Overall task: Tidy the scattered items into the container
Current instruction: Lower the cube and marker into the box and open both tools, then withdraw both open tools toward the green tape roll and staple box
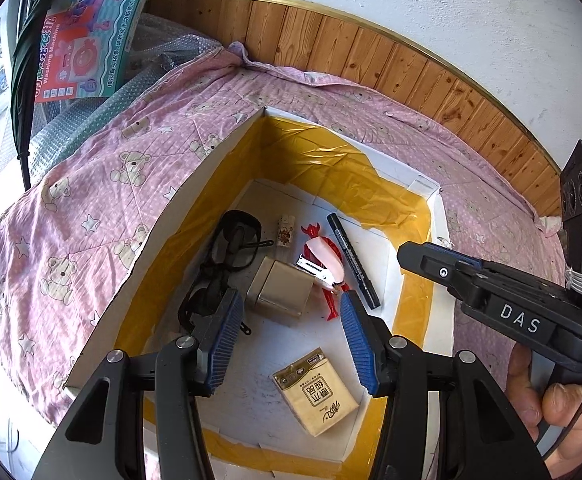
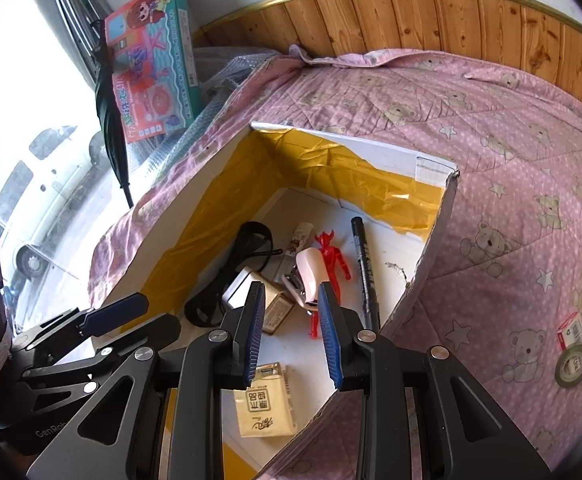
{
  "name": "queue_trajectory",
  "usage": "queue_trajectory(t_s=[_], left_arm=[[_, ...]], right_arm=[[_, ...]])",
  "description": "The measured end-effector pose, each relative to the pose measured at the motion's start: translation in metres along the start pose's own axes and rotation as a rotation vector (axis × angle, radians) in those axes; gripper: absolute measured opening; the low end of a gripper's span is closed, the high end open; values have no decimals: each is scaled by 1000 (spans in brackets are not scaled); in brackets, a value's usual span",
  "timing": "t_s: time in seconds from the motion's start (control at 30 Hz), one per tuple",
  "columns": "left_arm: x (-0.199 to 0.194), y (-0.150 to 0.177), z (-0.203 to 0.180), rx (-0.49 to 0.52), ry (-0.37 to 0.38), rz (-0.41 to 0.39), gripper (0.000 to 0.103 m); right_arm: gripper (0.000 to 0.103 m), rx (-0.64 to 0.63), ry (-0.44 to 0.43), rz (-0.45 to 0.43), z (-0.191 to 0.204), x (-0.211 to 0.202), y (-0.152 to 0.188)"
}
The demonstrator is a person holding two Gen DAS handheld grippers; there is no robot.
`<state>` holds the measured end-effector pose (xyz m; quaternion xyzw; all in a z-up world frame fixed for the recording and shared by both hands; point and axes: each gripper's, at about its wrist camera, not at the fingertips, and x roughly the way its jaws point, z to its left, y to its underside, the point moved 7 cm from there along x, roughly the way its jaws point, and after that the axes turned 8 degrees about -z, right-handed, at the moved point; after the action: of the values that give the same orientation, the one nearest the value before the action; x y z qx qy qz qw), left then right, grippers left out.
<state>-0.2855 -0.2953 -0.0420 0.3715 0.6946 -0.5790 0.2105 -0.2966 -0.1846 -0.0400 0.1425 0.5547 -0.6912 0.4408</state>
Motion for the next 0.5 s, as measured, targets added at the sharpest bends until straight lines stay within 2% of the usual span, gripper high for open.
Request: queue_trajectory(t_s=[0.5], left_arm=[[-43,6,-17,21,16,-43,52]], right_arm=[[30,23,-41,-27,22,-45,24]])
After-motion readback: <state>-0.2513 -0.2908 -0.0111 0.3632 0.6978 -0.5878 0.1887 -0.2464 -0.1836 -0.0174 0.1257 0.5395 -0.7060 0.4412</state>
